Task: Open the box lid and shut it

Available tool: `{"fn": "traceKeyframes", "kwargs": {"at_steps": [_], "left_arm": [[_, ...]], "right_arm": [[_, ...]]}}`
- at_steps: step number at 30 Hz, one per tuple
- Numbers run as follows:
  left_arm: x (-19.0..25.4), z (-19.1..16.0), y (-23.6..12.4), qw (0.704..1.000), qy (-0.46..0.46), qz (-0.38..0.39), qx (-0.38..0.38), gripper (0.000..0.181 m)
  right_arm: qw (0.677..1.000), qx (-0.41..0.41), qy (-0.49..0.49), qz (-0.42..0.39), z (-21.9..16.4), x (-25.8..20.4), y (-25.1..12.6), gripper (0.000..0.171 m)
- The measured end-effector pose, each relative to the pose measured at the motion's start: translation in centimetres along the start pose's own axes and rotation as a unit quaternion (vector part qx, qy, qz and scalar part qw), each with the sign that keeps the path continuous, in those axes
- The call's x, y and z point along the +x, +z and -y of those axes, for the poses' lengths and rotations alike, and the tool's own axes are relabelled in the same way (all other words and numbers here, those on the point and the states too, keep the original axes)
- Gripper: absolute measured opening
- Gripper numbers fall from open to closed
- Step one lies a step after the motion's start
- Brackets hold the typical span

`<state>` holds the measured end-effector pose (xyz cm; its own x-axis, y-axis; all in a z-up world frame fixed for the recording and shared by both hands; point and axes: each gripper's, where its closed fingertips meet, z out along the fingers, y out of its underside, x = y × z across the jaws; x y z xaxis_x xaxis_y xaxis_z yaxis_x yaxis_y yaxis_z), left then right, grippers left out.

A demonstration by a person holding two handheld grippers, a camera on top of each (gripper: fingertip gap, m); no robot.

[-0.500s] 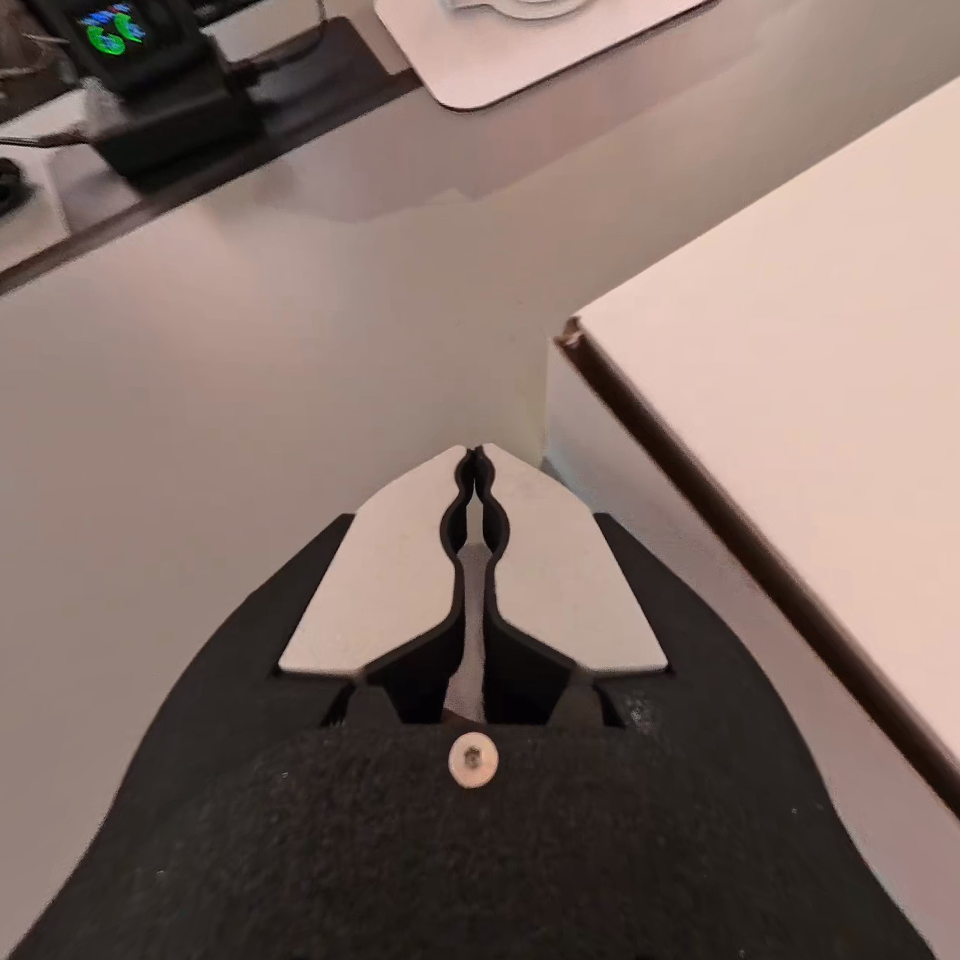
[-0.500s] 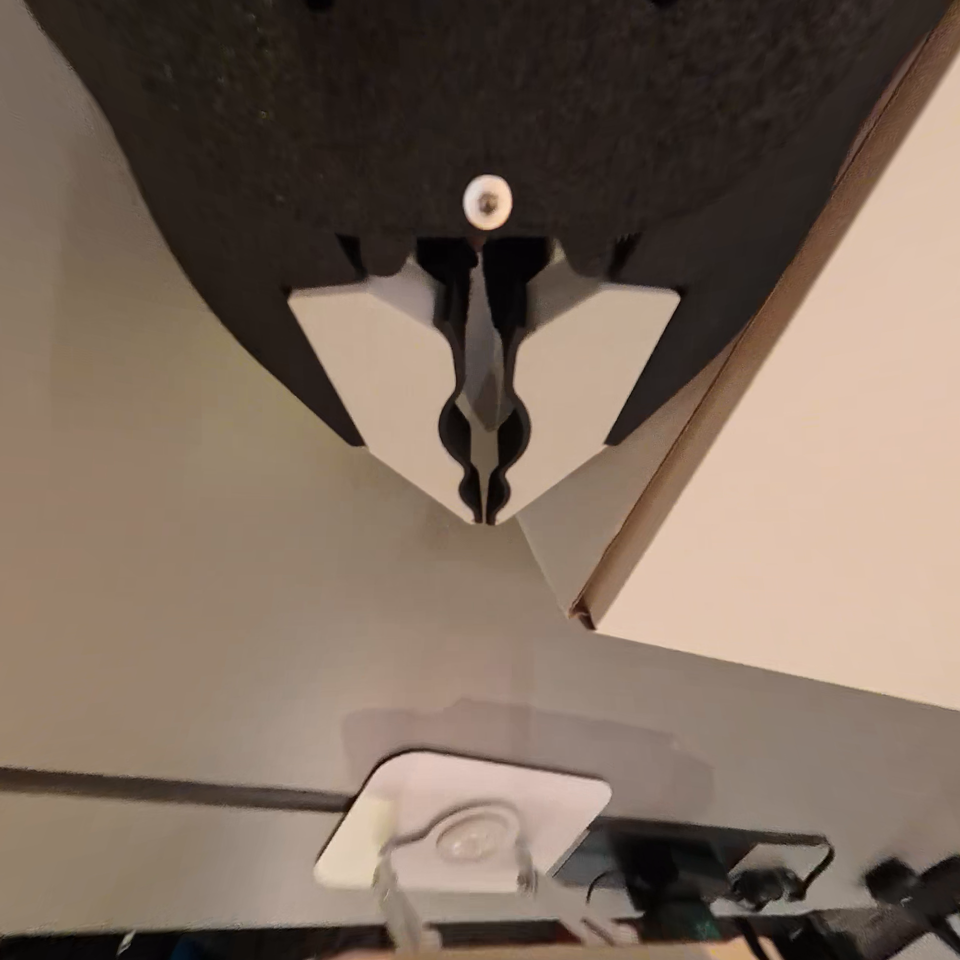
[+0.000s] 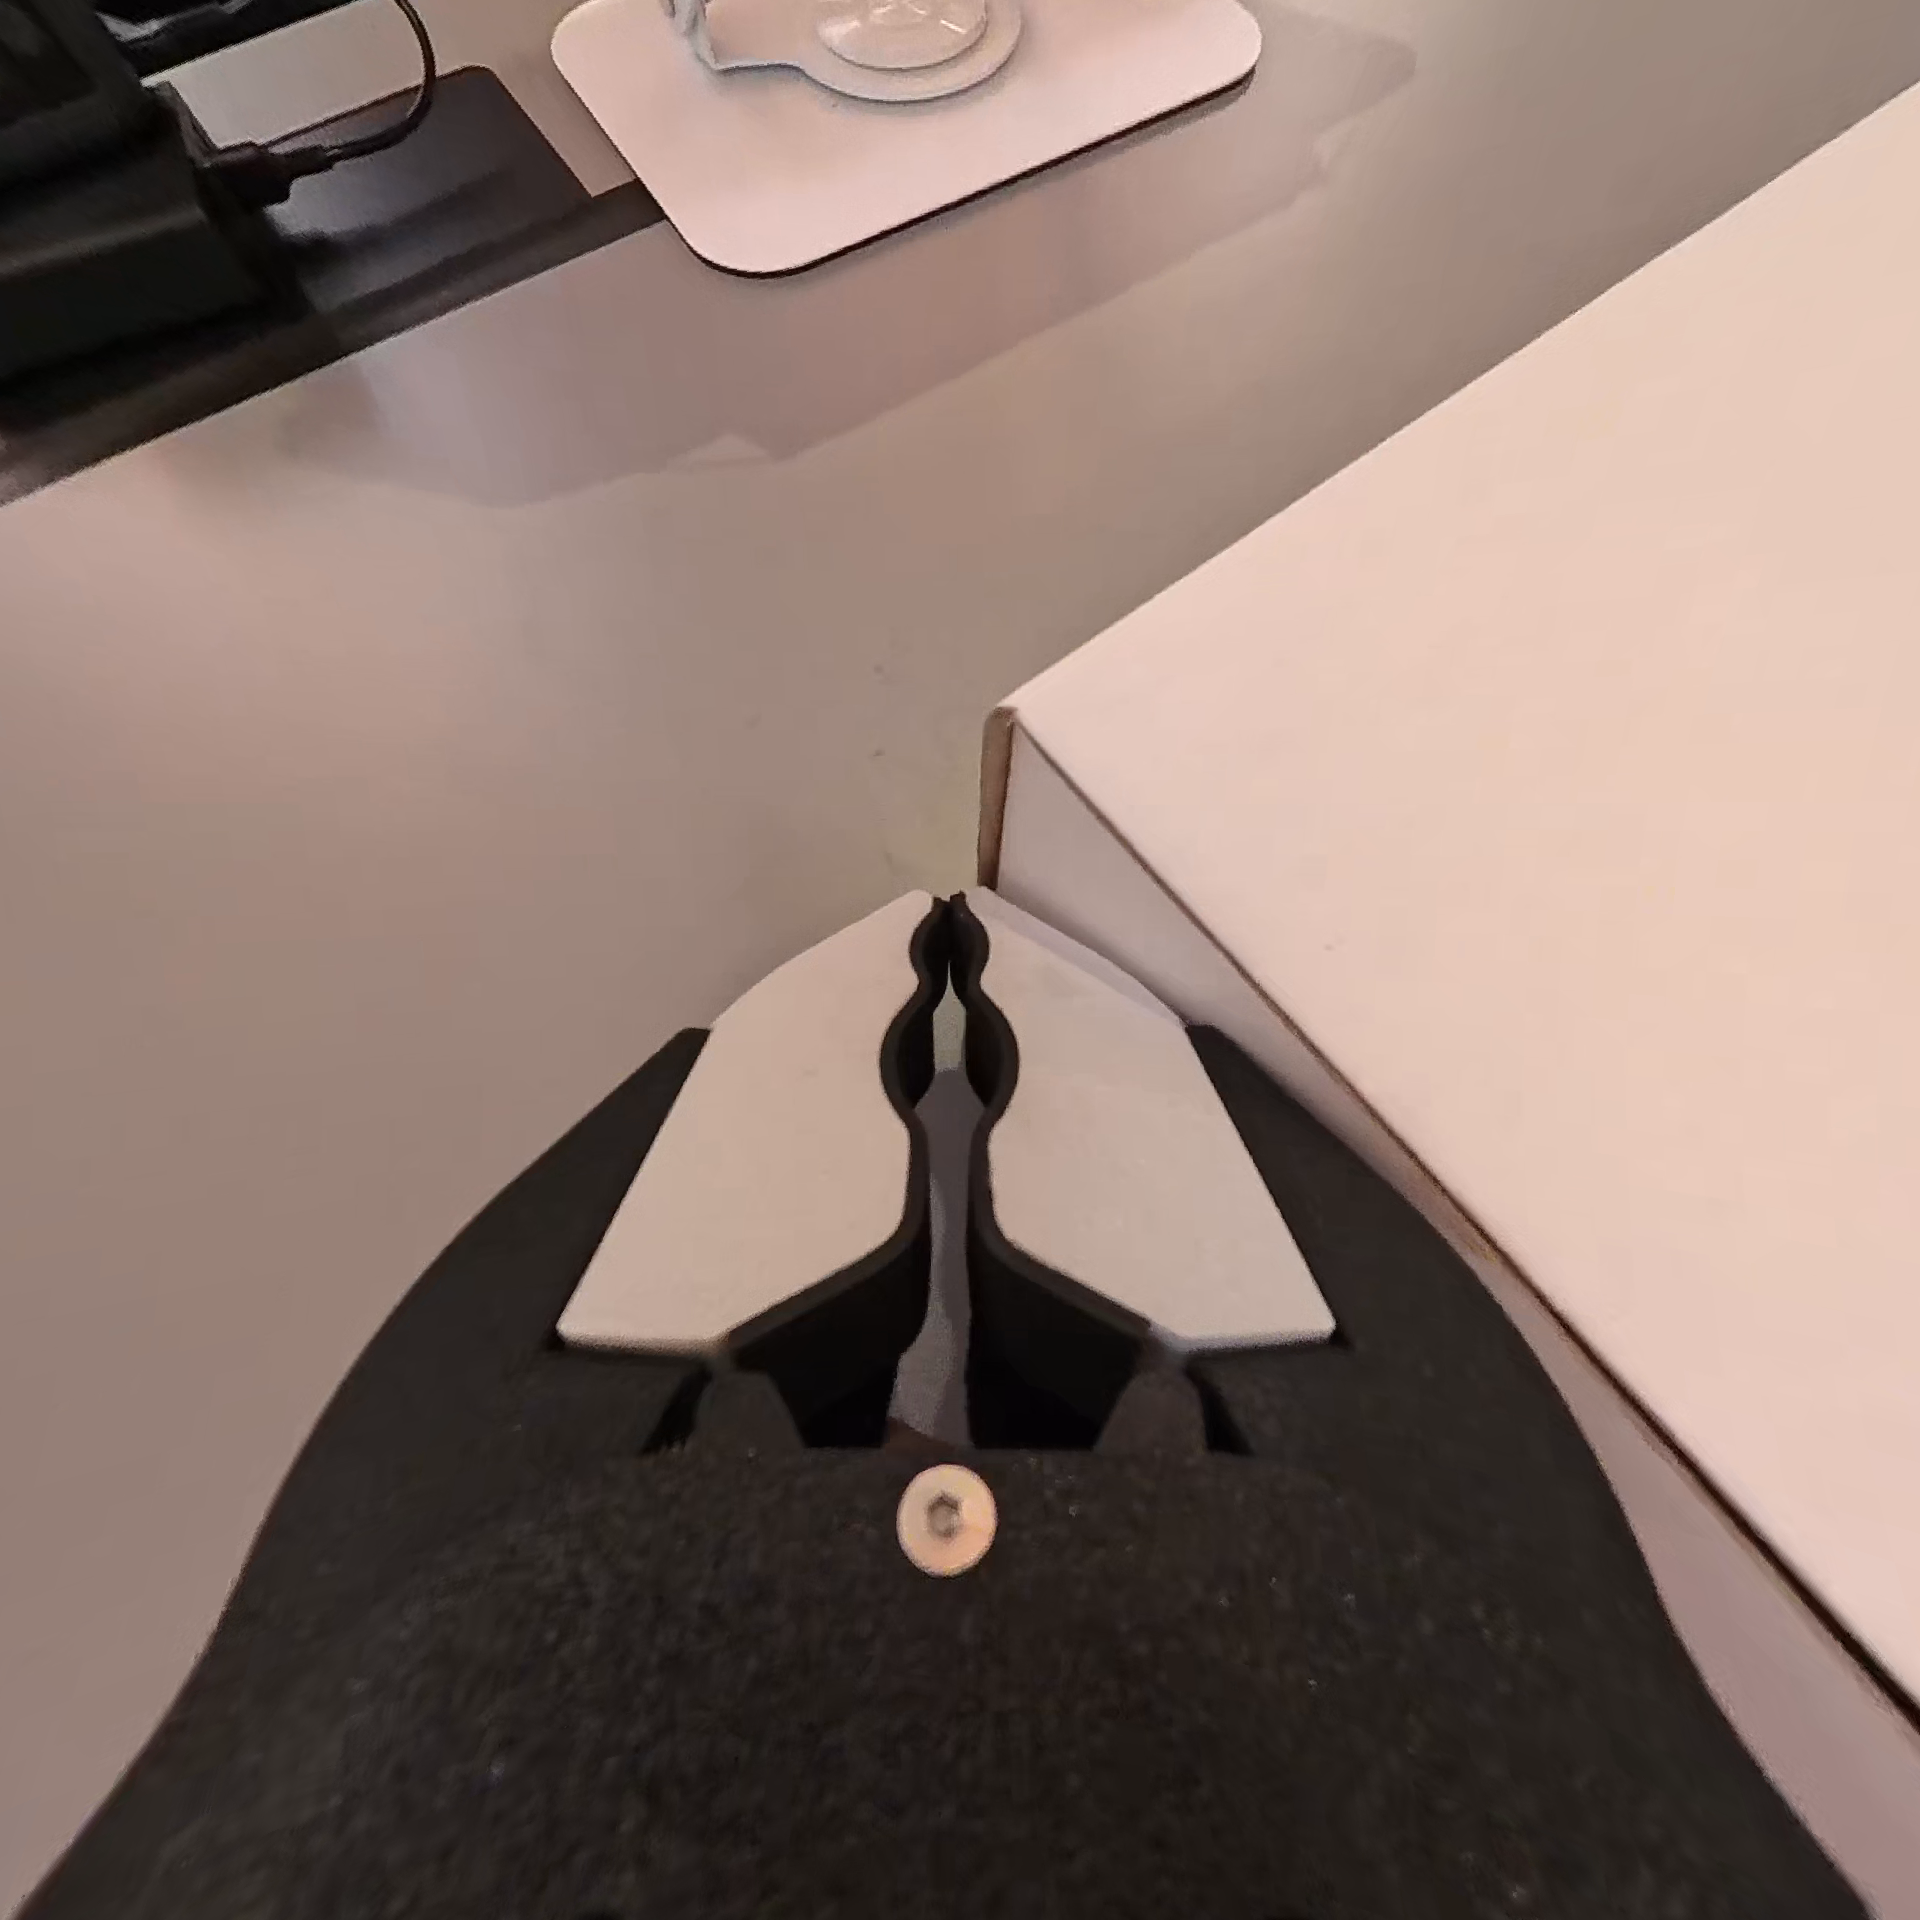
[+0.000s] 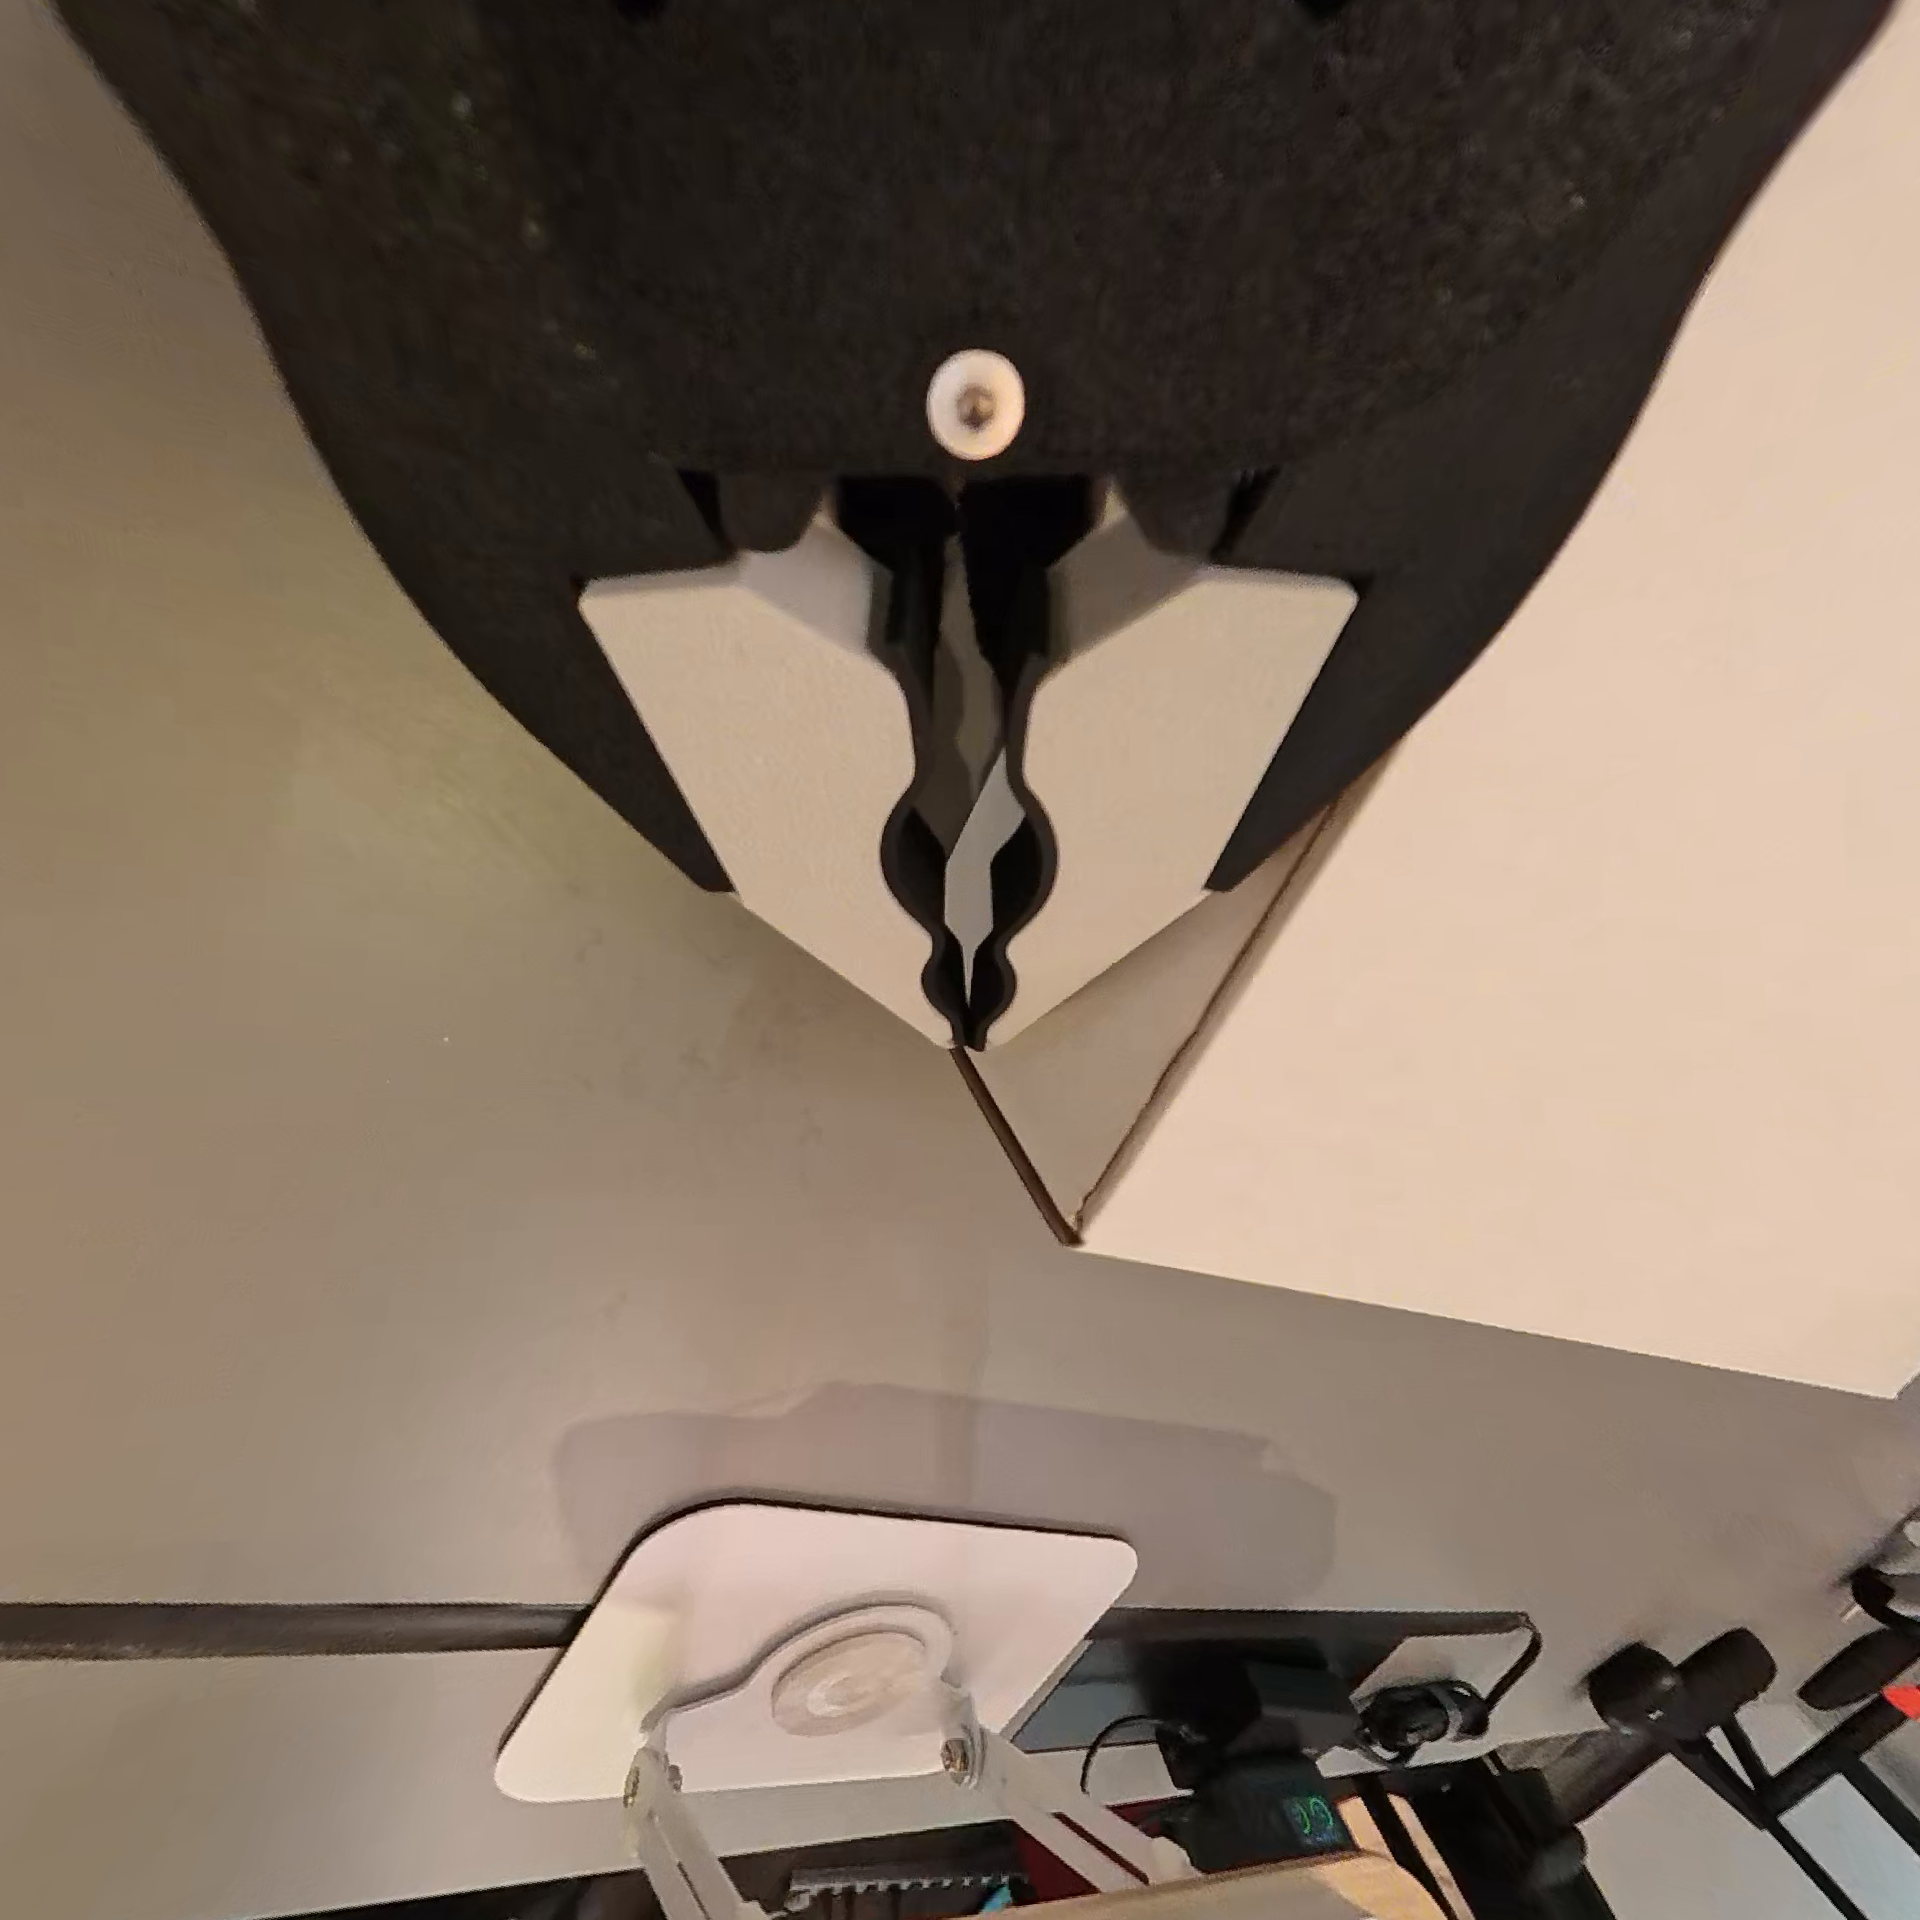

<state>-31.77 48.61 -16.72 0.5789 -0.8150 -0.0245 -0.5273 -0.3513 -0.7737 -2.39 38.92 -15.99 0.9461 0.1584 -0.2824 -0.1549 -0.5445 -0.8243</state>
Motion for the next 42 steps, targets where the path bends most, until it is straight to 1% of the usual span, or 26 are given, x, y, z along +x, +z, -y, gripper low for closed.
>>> {"fn": "traceKeyframes", "kwargs": {"at_steps": [1, 3, 4, 6, 8, 12, 13, 15, 17, 20, 22, 24, 26, 29, 32, 35, 37, 40, 42], "left_arm": [[-0.3, 0.0, 0.0, 1.000, -0.001, 0.005, -0.002, 0.000], [-0.9, 0.2, -0.1, 1.000, -0.023, 0.006, -0.003, 0.000], [-1.5, 0.4, -0.3, 0.999, -0.032, 0.016, 0.002, 0.000], [-2.8, 0.7, -0.6, 0.999, -0.036, 0.039, 0.005, 0.000], [-3.4, 1.0, -0.6, 0.998, -0.033, 0.049, 0.003, 0.000], [-1.8, 1.8, 0.1, 1.000, -0.011, 0.024, 0.000, 0.000], [-1.5, 1.8, 0.3, 1.000, -0.011, 0.026, -0.003, 0.000], [-1.2, 1.8, 0.5, 0.999, -0.028, 0.025, -0.009, 0.000], [-1.2, 1.8, 0.7, 0.998, -0.054, 0.022, -0.004, 0.000], [-1.2, 1.7, 0.5, 0.999, -0.053, 0.006, -0.008, 0.000], [-1.8, 1.7, -0.1, 0.998, -0.064, 0.019, -0.005, 0.000], [-3.1, 1.5, -1.7, 0.996, -0.067, 0.064, 0.001, 0.000], [-3.8, 0.9, -4.4, 0.993, -0.064, 0.098, 0.009, 0.011], [-2.4, -0.6, -9.4, 0.990, -0.080, 0.106, 0.053, 0.014], [1.2, -3.0, -14.2, 0.986, -0.112, 0.076, 0.098, 0.019], [5.7, -5.9, -17.7, 0.983, -0.130, 0.042, 0.119, 0.025], [8.5, -7.3, -19.5, 0.980, -0.140, 0.027, 0.139, 0.027], [12.7, -8.8, -21.1, 0.974, -0.146, -0.002, 0.172, 0.028], [14.4, -9.8, -21.6, 0.973, -0.139, 0.005, 0.186, 0.028]], "right_arm": [[1.000, 0.000, -0.004, 0.007, 0.0, -0.1, 0.0, 0.000], [1.000, -0.008, -0.009, 0.009, -0.1, 0.0, 0.0, 0.000], [1.000, -0.006, -0.014, -0.006, 0.1, 0.5, -0.2, 0.000], [0.999, 0.003, -0.024, -0.026, 0.6, 1.2, -0.4, 0.000], [1.000, 0.004, -0.023, -0.020, 1.0, 1.0, -0.4, 0.000], [0.999, 0.003, -0.037, -0.015, 1.6, -0.1, -0.1, 0.000], [0.999, 0.001, -0.036, -0.033, 1.7, 0.1, 0.0, 0.000], [0.999, 0.005, -0.022, -0.049, 1.8, 0.5, -0.1, 0.000], [0.999, 0.013, 0.011, -0.038, 1.7, 0.4, 0.0, 0.000], [1.000, 0.015, 0.002, -0.022, 1.6, 0.3, -0.2, 0.003], [0.999, 0.013, -0.001, -0.038, 1.9, 0.8, -0.8, 0.006], [0.998, 0.034, -0.004, -0.050, 2.7, 1.1, -2.4, 0.008], [0.997, 0.054, -0.014, -0.053, 3.0, 0.6, -4.7, 0.009], [0.993, 0.081, -0.049, -0.067, 2.2, -1.1, -9.1, 0.016], [0.989, 0.127, -0.050, -0.063, 0.8, -4.1, -13.7, 0.019], [0.983, 0.172, -0.037, -0.049, -0.9, -7.7, -17.4, 0.023], [0.980, 0.193, -0.036, -0.035, -2.4, -10.5, -19.0, 0.025], [0.974, 0.218, -0.059, -0.019, -5.1, -14.3, -20.4, 0.025], [0.970, 0.226, -0.084, -0.022, -7.1, -16.0, -20.7, 0.025]]}}
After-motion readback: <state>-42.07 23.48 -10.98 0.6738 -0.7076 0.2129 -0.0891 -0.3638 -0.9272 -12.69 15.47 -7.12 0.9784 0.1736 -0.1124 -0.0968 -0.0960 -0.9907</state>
